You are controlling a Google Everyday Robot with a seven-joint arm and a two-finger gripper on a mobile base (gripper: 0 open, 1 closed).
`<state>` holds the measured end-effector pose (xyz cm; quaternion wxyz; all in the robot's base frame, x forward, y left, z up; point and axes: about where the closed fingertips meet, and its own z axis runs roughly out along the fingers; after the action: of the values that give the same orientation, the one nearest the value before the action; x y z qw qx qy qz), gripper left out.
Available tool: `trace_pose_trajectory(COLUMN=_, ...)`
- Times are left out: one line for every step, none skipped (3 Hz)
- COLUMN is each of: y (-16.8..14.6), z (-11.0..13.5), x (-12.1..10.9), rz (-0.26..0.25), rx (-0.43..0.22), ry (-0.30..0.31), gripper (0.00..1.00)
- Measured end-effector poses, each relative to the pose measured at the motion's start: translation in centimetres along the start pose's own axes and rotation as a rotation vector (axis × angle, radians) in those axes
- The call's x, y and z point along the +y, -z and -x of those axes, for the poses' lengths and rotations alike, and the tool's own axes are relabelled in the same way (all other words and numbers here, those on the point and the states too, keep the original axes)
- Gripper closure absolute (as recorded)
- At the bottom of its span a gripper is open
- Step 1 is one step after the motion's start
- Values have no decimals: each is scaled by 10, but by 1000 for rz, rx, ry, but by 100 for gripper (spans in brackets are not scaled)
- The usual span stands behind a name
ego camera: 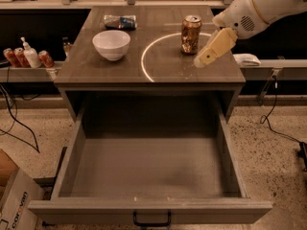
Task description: Place orange can into top drawer
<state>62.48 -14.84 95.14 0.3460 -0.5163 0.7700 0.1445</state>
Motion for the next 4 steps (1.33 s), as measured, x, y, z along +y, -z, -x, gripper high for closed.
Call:
trace_pose_trajectory(y=-25, z=-12, x=-4, rz=-6, rx=-51, ry=-50, gripper=0)
trace_pose_trajectory(y=-48, z=-13, x=-34, rz=-103, rx=-136, ry=-91, gripper=0)
trace_pose_trajectory(y=-56, z=-8, x=-75, rz=-227, rx=-194, ry=-115, gripper=0)
trace_pose_trajectory(y=-62, z=-3, x=-112, rz=-296, rx=-242, ry=-137, gripper=0)
